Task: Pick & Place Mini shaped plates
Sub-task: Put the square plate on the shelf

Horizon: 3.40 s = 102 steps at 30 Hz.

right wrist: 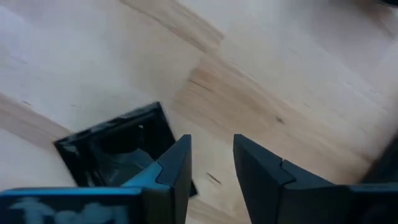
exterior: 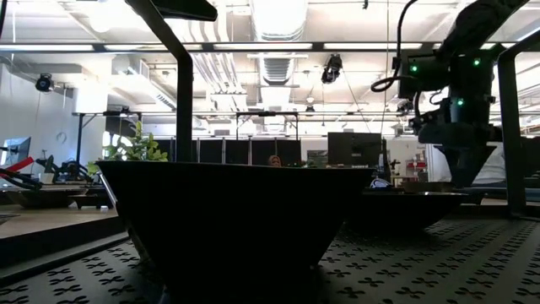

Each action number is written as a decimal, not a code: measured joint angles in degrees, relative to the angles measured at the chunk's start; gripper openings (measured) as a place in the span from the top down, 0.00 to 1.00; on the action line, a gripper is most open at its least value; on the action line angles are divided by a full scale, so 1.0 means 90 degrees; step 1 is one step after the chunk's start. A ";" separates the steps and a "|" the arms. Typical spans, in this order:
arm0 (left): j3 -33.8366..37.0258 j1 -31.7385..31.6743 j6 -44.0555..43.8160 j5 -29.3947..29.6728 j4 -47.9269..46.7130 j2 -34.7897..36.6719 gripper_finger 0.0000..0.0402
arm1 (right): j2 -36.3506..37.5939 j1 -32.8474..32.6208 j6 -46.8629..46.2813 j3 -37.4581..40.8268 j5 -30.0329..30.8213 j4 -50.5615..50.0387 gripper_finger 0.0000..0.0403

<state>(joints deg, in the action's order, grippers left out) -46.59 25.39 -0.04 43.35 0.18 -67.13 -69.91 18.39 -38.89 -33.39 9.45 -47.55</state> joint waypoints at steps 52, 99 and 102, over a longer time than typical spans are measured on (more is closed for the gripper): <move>0.0000 0.0000 0.0001 0.0000 -0.0002 0.0000 0.87 | 0.0010 -0.0048 0.0755 -0.0817 -0.0432 0.0637 0.98; 0.0000 0.0001 -0.0016 -0.0465 -0.0002 0.0000 0.87 | -0.3813 -0.5564 -0.0069 -0.5133 -0.1061 -0.0022 0.98; 0.0000 0.0002 -0.0024 -0.0565 0.0000 0.0000 0.87 | -0.4025 -0.5645 -0.0217 -0.5134 -0.1111 -0.0017 0.98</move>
<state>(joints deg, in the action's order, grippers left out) -46.59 25.41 -0.25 38.27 0.19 -67.13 -106.13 -32.41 -40.85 -79.59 -0.55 -47.71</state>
